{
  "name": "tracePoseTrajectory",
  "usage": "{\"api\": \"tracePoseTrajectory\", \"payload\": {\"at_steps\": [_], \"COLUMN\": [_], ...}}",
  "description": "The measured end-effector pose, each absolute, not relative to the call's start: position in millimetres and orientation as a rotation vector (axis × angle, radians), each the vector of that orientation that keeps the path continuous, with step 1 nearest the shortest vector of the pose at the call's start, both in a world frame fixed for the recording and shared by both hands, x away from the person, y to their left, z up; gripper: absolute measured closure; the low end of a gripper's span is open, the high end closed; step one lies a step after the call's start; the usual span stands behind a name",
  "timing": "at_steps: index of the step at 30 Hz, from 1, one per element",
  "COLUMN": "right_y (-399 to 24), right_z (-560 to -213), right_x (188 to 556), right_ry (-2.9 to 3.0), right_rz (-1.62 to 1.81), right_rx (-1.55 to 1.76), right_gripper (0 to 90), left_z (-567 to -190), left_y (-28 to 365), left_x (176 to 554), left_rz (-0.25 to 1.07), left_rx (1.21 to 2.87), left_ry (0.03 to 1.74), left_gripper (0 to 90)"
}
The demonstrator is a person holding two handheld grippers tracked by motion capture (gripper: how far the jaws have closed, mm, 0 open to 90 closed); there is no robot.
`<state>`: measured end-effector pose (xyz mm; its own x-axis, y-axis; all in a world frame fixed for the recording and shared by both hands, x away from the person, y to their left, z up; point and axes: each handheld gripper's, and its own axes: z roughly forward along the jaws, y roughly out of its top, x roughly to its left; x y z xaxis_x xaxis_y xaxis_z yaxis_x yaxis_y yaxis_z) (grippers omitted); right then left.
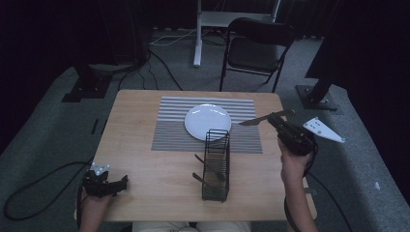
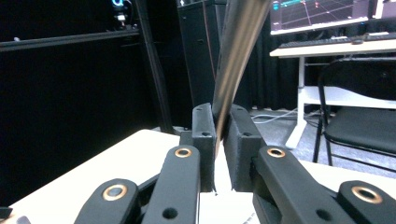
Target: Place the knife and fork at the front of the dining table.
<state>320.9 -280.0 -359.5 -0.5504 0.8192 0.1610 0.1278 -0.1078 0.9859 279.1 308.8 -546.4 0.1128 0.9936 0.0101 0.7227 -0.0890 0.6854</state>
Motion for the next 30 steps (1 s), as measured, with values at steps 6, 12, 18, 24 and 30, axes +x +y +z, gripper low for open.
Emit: {"api": "tracePoseTrajectory", "payload": {"at_steps": [6, 12, 18, 24, 30], "right_y": [-281.4, -275.3, -268.9, -262.0, -258.3], "right_z": [-384.3, -419.7, -438.5, -449.2, -449.0], "right_x": [328.6, 344.6, 356.1, 364.9, 370.3], "right_ry": [1.715, 1.797, 1.86, 1.888, 1.87], "right_rz": [1.596, 1.441, 1.382, 1.361, 1.376], "right_rx": [1.118, 1.201, 1.236, 1.257, 1.258], "right_gripper": [83.3, 83.4, 83.3, 83.3, 83.2], "left_z": [-546.6, -546.4, -546.4, -546.4, -546.4], "left_y": [308.7, 308.9, 308.9, 308.9, 308.9], "left_x": [279.2, 279.1, 279.1, 279.1, 279.1], "left_rz": [0.671, 0.67, 0.671, 0.67, 0.671], "left_rx": [1.867, 1.871, 1.872, 1.871, 1.871], "left_ry": [1.663, 1.662, 1.663, 1.662, 1.663], "left_gripper": [0.2, 0.2, 0.2, 0.1, 0.1]}}
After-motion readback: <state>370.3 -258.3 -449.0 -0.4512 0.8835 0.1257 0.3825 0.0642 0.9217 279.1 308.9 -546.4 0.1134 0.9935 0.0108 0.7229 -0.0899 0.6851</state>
